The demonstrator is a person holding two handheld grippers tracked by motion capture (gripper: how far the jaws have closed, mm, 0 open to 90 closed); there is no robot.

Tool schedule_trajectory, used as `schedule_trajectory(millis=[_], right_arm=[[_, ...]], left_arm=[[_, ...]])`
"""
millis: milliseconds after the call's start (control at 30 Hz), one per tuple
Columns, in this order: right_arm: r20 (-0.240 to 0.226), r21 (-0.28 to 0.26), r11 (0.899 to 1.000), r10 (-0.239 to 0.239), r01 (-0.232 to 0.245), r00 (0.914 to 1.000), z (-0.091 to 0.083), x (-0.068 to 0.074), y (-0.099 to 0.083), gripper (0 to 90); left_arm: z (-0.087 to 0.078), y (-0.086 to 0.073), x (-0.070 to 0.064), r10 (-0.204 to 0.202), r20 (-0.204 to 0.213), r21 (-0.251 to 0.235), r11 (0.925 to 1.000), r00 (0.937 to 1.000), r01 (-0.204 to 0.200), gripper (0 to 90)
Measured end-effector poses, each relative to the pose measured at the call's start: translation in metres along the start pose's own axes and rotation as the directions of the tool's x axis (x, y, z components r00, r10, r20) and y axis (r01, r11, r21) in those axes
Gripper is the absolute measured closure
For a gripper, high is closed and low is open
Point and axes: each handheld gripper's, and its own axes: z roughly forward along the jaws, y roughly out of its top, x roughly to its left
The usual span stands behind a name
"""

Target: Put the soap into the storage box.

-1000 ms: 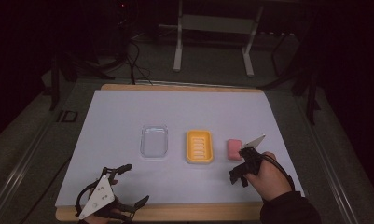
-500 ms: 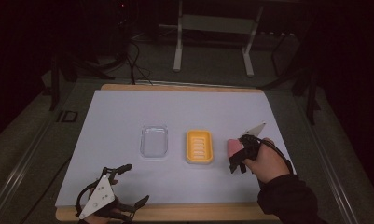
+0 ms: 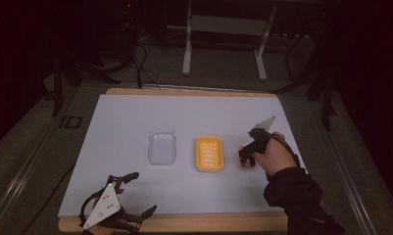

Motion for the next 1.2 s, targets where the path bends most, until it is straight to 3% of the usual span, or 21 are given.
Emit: schedule_trajectory(millis=[133,233,367,667,967,1200], right_arm=[[-0.027,-0.052,0.999,0.013,-0.014,0.9996,0.0,0.003,0.009,21.8],[-0.036,-0.127,0.992,0.015,-0.02,0.9992,-0.001,0.005,0.016,22.1],[0.01,-0.101,0.995,0.007,-0.006,0.9999,0.005,0.008,0.024,22.8],[0.015,-0.069,0.998,-0.001,0.002,0.9999,0.026,0.003,0.033,25.2],[0.069,-0.055,0.998,-0.028,0.031,0.9972,0.042,0.006,0.036,31.3],[0.084,-0.05,0.998,-0.029,0.033,0.996,0.051,0.008,0.038,33.1]], left_arm=[[0.0,0.0,0.0,0.002,0.002,0.002,1.0,1.0,-0.002,0.5],[0.0,0.0,0.0,0.005,0.005,0.004,1.0,1.0,-0.005,0.4],[0.0,0.0,0.0,0.006,0.006,0.005,1.0,1.0,-0.006,0.5],[0.0,0.0,0.0,0.01,0.01,0.007,0.9999,0.9999,-0.01,0.5],[0.0,0.0,-0.001,0.008,0.012,0.01,0.9999,0.9999,-0.008,0.4],[0.001,-0.001,-0.001,0.009,0.016,0.014,0.9999,0.9998,-0.009,0.4]])
